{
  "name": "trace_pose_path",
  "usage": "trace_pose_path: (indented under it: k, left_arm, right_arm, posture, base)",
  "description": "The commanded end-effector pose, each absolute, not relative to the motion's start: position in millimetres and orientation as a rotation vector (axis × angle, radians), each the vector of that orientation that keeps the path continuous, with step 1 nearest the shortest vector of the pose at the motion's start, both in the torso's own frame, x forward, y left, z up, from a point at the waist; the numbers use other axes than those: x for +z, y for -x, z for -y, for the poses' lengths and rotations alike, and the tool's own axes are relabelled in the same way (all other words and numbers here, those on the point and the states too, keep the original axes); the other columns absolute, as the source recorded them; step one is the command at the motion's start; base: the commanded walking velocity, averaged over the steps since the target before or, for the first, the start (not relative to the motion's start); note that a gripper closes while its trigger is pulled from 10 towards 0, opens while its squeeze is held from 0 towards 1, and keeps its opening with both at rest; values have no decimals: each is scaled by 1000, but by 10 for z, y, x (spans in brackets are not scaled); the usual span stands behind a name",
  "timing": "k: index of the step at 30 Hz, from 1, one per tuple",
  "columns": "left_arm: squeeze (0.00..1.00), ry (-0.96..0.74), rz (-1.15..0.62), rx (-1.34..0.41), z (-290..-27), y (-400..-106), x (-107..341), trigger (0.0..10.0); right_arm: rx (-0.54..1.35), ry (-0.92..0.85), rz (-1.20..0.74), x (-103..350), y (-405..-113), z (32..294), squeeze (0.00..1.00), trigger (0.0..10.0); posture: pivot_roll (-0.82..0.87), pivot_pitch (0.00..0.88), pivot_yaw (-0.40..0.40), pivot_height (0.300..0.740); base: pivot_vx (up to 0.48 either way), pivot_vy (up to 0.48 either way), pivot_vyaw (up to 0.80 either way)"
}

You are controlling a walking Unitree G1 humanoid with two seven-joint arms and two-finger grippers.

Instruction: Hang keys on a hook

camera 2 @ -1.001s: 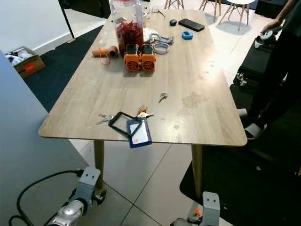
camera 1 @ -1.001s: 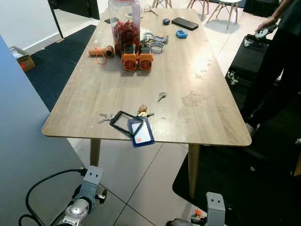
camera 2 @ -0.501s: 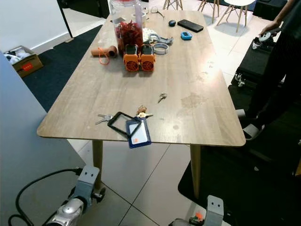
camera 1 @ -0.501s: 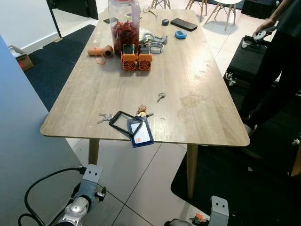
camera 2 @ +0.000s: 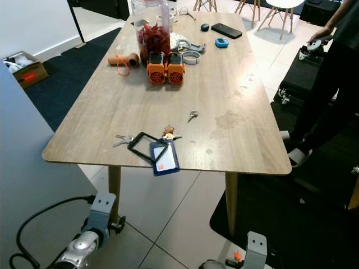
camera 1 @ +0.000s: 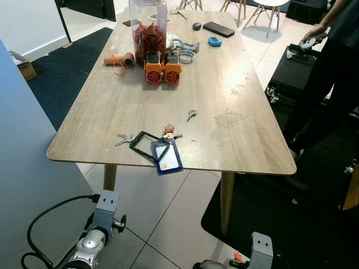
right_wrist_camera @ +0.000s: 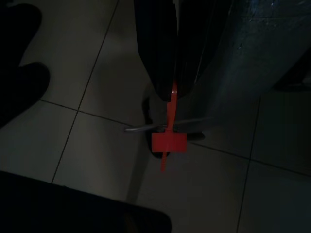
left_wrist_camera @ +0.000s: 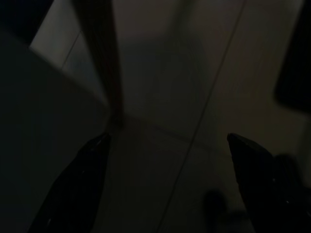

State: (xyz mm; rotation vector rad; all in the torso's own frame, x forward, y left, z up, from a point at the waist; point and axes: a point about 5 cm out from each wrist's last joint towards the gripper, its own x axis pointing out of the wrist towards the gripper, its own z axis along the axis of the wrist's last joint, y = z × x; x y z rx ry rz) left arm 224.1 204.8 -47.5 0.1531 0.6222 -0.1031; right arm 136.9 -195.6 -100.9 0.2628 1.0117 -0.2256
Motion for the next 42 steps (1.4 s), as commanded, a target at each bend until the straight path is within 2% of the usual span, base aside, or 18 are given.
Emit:
trace_pose_path:
  k: [1, 5, 6, 11, 13, 16, 17, 20, 29, 42]
  left_arm:
    - [0, -68, -536, -162, -1985, -2295, -396, 10000]
    - [0, 63, -327, -309, -1850, -2518, -97, 10000]
    - [0, 74, -236, -362, -1822, -2599, 50, 10000]
    - [0, 81, -85, -416, -1838, -2716, 306, 10000]
    - [0, 57, -60, -458, -1858, -2727, 358, 10000]
    - [0, -112, -87, -686, -1847, -2622, 337, 10000]
    - [0, -112, -87, -686, -1847, -2622, 337, 10000]
    - [0, -247, -146, -885, -1843, -2459, 261, 10000]
    - [0, -294, -148, -1016, -1983, -2351, 345, 10000]
    - [0, -309, 131, -987, -2135, -2517, 994, 10000]
  right_arm:
    - [-237, -270, -1003, -1000, -1378, 1993, 0, 10000]
    - [-234, -256, -997, -988, -1391, 2035, 0, 10000]
    - [-234, -252, -996, -985, -1392, 2051, 0, 10000]
    - [-235, -247, -995, -981, -1394, 2069, 0, 10000]
    - [-235, -246, -996, -982, -1391, 2069, 0, 10000]
    - [-224, -236, -1003, -990, -1373, 2059, 0, 10000]
    - [-224, -236, -1003, -990, -1373, 2059, 0, 10000]
    - [-220, -233, -1007, -996, -1358, 2049, 0, 10000]
    - [-221, -230, -1013, -1004, -1333, 2053, 0, 10000]
    - [-223, -230, -1012, -997, -1342, 2078, 0, 10000]
  posture:
    - [102, 87, -47, 740]
    - [98, 94, -53, 740]
    - [98, 92, -54, 740]
    - [96, 89, -53, 740]
    - [94, 85, -52, 740]
    - [92, 79, -51, 740]
    - [92, 79, -51, 740]
    - [88, 75, -45, 740]
    - [89, 75, -44, 740]
    - [93, 94, -54, 740]
  base:
    - [0, 0, 0]
    - [0, 0, 0]
    - [0, 0, 0]
    - [0, 0, 0]
    - [0, 0, 0]
    - [0, 0, 0]
    - [0, 0, 0]
    - [0, 0, 0]
    - [0, 0, 0]
    - [0, 0, 0]
